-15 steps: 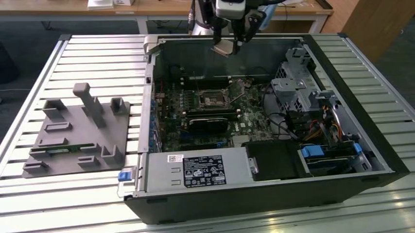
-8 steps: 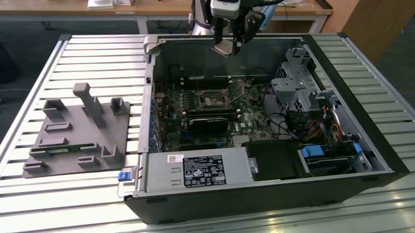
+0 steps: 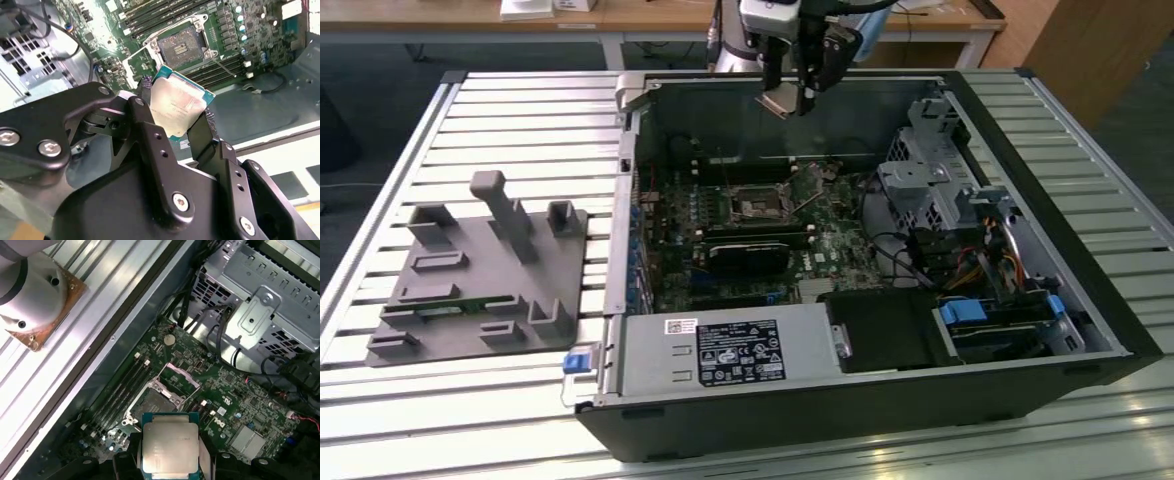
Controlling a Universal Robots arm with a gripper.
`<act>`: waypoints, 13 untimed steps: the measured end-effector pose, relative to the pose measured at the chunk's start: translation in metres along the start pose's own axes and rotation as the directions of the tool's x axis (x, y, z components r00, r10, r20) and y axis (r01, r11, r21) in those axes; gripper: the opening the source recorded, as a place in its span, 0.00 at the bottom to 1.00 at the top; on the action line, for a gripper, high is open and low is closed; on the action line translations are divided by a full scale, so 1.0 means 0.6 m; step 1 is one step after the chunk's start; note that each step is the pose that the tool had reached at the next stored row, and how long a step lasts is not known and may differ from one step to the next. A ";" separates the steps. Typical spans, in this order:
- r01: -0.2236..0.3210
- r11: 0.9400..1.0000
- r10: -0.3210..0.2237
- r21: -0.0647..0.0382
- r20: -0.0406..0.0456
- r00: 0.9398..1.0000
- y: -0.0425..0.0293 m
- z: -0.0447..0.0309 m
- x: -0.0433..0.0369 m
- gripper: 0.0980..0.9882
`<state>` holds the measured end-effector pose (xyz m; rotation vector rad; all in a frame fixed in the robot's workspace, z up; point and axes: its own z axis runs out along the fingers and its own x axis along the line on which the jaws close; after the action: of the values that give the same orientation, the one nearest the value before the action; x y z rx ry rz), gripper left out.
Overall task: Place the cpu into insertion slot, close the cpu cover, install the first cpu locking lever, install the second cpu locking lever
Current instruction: 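Place the cpu into insertion slot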
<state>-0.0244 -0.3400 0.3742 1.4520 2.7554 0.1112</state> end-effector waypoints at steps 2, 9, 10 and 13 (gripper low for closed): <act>-0.030 1.000 0.030 0.000 0.002 1.000 0.000 0.000 0.000 0.49; -0.163 0.987 0.163 -0.003 0.012 0.987 0.000 0.002 0.000 0.49; -0.176 0.984 0.176 -0.003 0.013 0.984 0.000 0.002 0.000 0.49; -0.226 0.974 0.226 -0.004 0.017 0.974 -0.001 0.004 0.000 0.49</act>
<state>-0.0246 -0.3400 0.3718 1.7527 2.5651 0.1058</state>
